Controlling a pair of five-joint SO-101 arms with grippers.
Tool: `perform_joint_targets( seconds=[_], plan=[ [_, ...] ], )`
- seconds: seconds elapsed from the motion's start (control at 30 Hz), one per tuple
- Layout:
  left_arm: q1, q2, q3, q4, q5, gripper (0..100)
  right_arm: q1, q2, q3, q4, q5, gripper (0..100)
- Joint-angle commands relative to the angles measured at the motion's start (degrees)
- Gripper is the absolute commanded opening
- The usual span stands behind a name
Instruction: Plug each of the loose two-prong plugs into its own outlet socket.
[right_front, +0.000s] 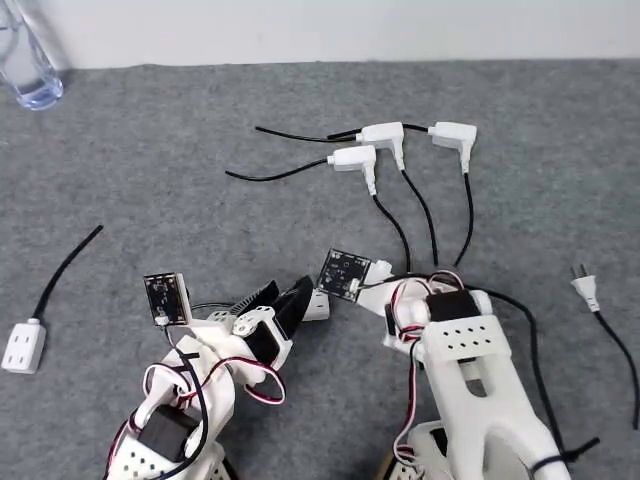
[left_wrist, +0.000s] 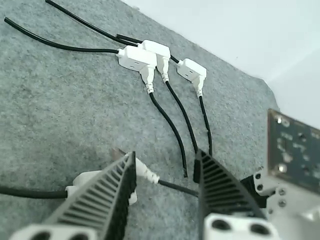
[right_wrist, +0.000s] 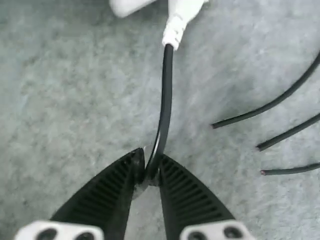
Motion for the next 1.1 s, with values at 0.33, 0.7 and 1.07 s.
perform_joint_targets(
  seconds=[0.33, 0.7, 1.07],
  plan=[
    [0.0, -0.18, -0.57, -0.09, 0.18, 18, 5.58, -1.27, -0.97, -1.36, 6.86, 0.8],
    [0.0, -0.18, -0.57, -0.18, 0.18, 18, 13.85, -1.27, -16.18, 15.52, 11.52, 0.8],
    [-0.09, -0.18, -0.57, 0.09, 0.09, 18, 17.8, -0.66, -23.3, 28.09, 16.88, 0.8]
  ],
)
